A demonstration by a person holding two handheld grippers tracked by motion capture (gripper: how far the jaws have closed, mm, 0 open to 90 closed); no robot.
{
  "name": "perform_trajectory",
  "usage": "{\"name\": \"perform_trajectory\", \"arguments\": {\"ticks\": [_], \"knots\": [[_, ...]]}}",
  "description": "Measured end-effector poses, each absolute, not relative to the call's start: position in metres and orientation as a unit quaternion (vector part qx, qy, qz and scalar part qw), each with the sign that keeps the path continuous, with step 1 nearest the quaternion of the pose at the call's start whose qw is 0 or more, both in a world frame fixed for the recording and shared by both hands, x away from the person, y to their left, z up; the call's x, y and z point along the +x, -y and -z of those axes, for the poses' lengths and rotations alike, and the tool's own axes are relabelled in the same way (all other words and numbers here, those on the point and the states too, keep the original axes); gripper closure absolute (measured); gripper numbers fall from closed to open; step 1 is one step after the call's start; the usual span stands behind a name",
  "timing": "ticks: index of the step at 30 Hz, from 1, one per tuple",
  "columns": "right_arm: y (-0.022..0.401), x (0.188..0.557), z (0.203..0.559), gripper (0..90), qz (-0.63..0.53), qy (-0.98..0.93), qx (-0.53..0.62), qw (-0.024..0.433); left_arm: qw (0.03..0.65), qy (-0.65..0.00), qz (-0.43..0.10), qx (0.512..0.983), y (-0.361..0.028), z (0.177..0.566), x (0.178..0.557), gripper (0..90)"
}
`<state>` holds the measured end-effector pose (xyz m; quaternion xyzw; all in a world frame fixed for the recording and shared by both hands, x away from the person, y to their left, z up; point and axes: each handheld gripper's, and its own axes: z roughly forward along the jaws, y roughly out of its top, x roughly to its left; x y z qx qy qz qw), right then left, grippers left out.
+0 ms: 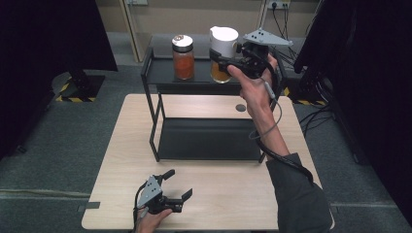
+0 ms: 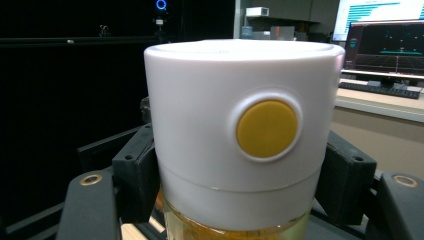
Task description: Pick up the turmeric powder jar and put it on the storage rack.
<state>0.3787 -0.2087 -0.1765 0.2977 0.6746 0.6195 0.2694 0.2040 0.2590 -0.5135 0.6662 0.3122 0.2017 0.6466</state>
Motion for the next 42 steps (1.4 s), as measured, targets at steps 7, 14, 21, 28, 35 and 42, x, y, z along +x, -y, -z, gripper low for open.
{"name": "perform_trajectory", "arguments": {"ticks": [7,14,21,28,35,42], "knots": [[0.200,0.387,0.179,30.8,-0.615,-0.670,0.304,0.282,0.647,-0.312,-0.201,0.666,-0.259,0.514,0.204,3.4],[0.195,0.393,0.183,30.8,-0.614,-0.665,0.311,0.290,0.647,-0.312,-0.200,0.666,-0.259,0.514,0.204,3.4],[0.187,0.398,0.187,30.8,-0.612,-0.663,0.313,0.296,0.646,-0.311,-0.200,0.667,-0.259,0.513,0.203,3.4],[0.183,0.403,0.192,30.8,-0.610,-0.661,0.320,0.300,0.647,-0.310,-0.199,0.667,-0.258,0.514,0.203,3.4],[0.182,0.406,0.196,30.7,-0.609,-0.657,0.325,0.303,0.647,-0.310,-0.198,0.667,-0.258,0.514,0.203,3.4],[0.182,0.408,0.199,30.7,-0.608,-0.657,0.325,0.305,0.647,-0.310,-0.199,0.668,-0.258,0.514,0.203,3.4]]}}
